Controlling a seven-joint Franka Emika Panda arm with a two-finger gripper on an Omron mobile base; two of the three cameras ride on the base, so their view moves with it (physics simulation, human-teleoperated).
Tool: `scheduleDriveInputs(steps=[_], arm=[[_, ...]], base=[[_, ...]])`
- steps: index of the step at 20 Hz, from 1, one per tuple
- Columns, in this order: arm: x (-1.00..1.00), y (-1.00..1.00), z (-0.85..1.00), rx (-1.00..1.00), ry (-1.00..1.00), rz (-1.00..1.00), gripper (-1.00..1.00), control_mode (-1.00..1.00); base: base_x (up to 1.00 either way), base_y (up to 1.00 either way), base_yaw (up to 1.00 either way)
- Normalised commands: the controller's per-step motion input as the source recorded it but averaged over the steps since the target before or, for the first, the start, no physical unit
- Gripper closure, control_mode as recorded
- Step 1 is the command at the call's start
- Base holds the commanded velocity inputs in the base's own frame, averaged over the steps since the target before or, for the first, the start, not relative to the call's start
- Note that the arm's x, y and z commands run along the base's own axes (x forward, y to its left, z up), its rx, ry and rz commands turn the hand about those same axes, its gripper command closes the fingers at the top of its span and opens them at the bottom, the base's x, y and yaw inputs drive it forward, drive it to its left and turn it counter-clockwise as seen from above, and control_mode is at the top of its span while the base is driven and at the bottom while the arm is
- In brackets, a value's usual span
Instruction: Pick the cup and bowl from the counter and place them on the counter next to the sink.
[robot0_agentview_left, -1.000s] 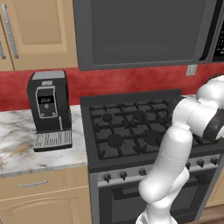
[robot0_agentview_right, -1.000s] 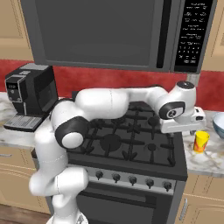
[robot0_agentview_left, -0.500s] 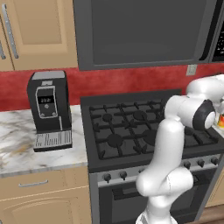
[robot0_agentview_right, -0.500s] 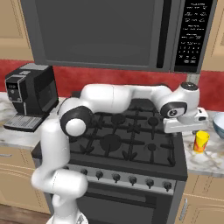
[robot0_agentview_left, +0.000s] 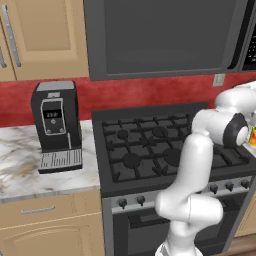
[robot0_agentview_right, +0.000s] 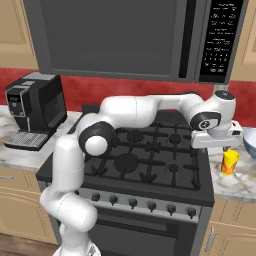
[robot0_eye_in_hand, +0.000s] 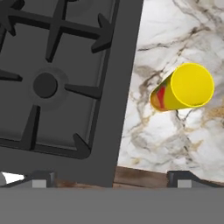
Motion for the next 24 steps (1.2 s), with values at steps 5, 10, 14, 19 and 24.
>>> scheduleDriveInputs(steps=[5,10,14,19,24], arm=[[0.33,0.00,-0.18,0.00,0.00,0.00,-1.00,-1.00],[0.32,0.00,-0.11,0.00,0.00,0.00,-1.00,-1.00],[0.26,-0.10,-0.15,0.00,0.00,0.00,-1.00,-1.00],[0.25,-0.20,-0.13,0.00,0.00,0.00,-1.00,-1.00],[0.12,-0.25,-0.12,0.02,0.00,0.00,-1.00,-1.00]], base=[[0.00,0.00,0.00],[0.00,0.00,0.00],[0.00,0.00,0.00],[0.00,0.00,0.00],[0.00,0.00,0.00]])
